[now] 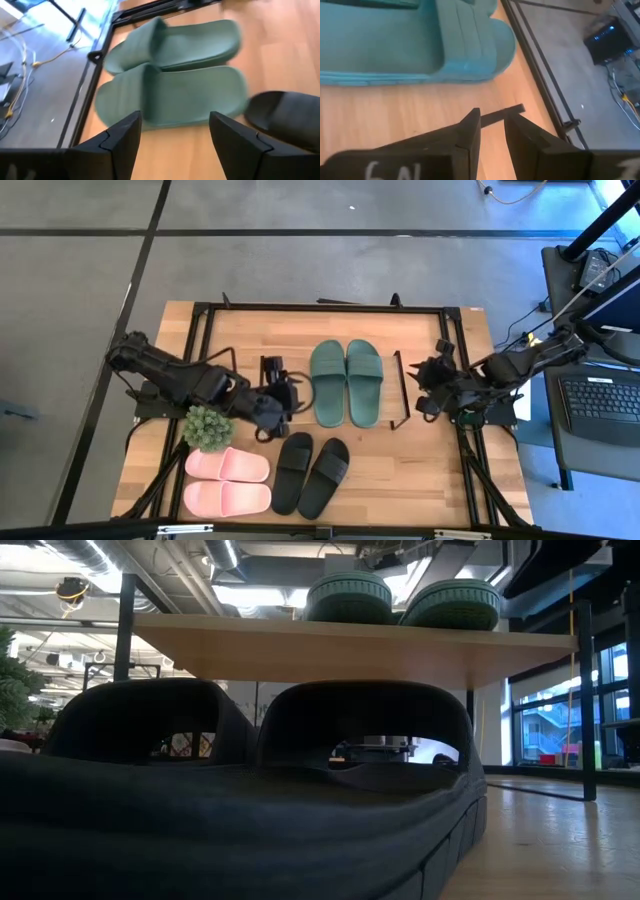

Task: Pick and place slides into the shelf
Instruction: Put the left black slipper under the shelf

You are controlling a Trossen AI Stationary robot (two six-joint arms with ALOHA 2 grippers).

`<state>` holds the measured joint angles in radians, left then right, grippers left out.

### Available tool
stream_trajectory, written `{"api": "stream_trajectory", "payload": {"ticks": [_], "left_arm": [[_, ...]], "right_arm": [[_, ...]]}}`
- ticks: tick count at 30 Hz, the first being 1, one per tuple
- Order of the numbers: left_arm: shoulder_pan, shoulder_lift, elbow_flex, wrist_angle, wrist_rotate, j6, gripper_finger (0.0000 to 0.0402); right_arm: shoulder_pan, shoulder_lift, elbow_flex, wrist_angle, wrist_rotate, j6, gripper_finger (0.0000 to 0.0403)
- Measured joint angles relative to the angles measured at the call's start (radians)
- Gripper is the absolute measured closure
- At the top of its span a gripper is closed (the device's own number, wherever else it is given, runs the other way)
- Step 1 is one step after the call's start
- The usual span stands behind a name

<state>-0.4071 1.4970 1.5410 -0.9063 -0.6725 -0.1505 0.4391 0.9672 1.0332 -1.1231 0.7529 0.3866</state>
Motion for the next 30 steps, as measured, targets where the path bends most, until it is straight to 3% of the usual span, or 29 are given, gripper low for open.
{"api": "stream_trajectory", "payload": {"ticks": [6, 12, 22, 30], "left_arm": [[-0.068, 0.058, -0.001, 0.045, -0.002, -0.005, 0.0176], [-0.134, 0.143, -0.001, 0.104, 0.002, 0.001, 0.0176], [-0.222, 0.262, -0.001, 0.124, 0.003, -0.025, 0.0176], [-0.298, 0.360, -0.001, 0.167, 0.006, -0.023, 0.0176]], "right_arm": [[0.060, -0.022, 0.000, 0.050, -0.004, -0.038, 0.0314], [0.128, -0.021, 0.000, 0.169, -0.116, -0.108, 0.0314], [0.248, -0.019, -0.008, 0.201, -0.155, 0.017, 0.0314], [0.266, -0.017, -0.008, 0.263, -0.153, 0.027, 0.0314]]}}
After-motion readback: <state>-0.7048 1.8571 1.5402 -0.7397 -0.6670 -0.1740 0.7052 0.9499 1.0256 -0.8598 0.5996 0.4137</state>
